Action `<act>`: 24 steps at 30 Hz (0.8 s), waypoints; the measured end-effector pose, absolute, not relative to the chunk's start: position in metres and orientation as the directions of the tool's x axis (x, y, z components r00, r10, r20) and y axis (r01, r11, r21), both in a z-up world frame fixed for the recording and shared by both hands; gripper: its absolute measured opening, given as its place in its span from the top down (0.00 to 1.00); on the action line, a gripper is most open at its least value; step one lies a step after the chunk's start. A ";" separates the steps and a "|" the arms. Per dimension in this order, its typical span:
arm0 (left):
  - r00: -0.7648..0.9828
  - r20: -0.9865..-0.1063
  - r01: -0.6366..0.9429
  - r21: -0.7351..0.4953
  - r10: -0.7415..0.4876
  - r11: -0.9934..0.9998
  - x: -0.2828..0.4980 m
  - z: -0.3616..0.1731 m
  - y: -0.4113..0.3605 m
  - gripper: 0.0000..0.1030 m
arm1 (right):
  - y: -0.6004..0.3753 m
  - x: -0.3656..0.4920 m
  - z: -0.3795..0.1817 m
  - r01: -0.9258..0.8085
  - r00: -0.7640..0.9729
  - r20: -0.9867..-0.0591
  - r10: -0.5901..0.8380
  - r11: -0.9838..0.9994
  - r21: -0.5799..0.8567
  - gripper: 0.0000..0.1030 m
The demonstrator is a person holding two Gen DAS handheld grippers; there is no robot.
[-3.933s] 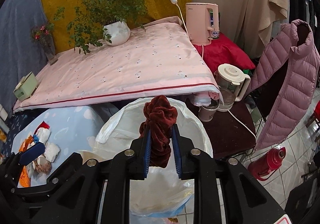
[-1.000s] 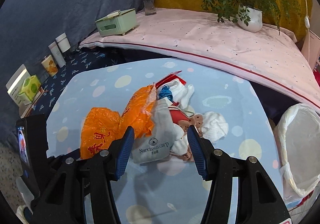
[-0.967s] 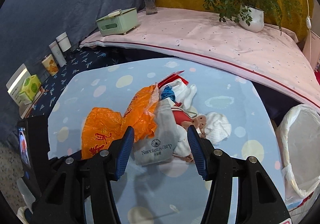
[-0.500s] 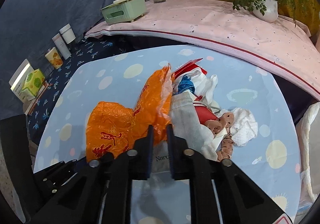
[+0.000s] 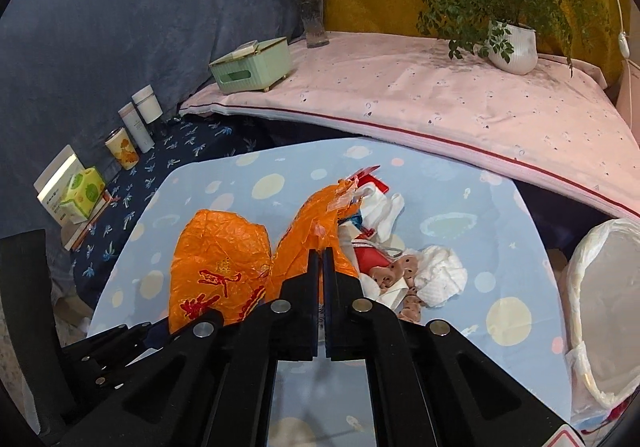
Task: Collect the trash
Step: 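Grasp an orange plastic bag with the left gripper while the right gripper grasps another, then carry both orange bags over the bin and open both grippers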
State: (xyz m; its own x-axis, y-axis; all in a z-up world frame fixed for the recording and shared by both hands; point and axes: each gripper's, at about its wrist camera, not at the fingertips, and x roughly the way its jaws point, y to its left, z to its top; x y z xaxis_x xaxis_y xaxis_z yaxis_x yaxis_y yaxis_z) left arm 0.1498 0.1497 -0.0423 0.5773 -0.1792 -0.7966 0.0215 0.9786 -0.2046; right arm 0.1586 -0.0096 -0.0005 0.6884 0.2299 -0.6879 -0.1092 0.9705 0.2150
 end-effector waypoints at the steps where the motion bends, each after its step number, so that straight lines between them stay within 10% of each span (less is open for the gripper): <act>1: 0.583 -0.792 0.029 -0.203 -0.182 0.979 0.148 -0.038 0.146 0.78 | -0.014 0.156 0.004 -0.105 0.698 -0.680 0.224 0.971 0.213 0.98; 24: 0.591 -0.740 0.344 -0.132 -0.323 0.930 0.117 0.015 -0.030 0.78 | -0.202 0.091 0.037 0.191 0.797 -0.604 -0.005 0.950 0.245 0.98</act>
State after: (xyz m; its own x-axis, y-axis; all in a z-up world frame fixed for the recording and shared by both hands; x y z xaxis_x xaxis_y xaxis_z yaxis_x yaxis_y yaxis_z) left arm 0.1168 -0.0305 0.0145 0.5905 -0.3230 -0.7395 0.3436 0.9298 -0.1317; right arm 0.0910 -0.2023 0.0367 0.7972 -0.0047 -0.6038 0.1912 0.9505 0.2451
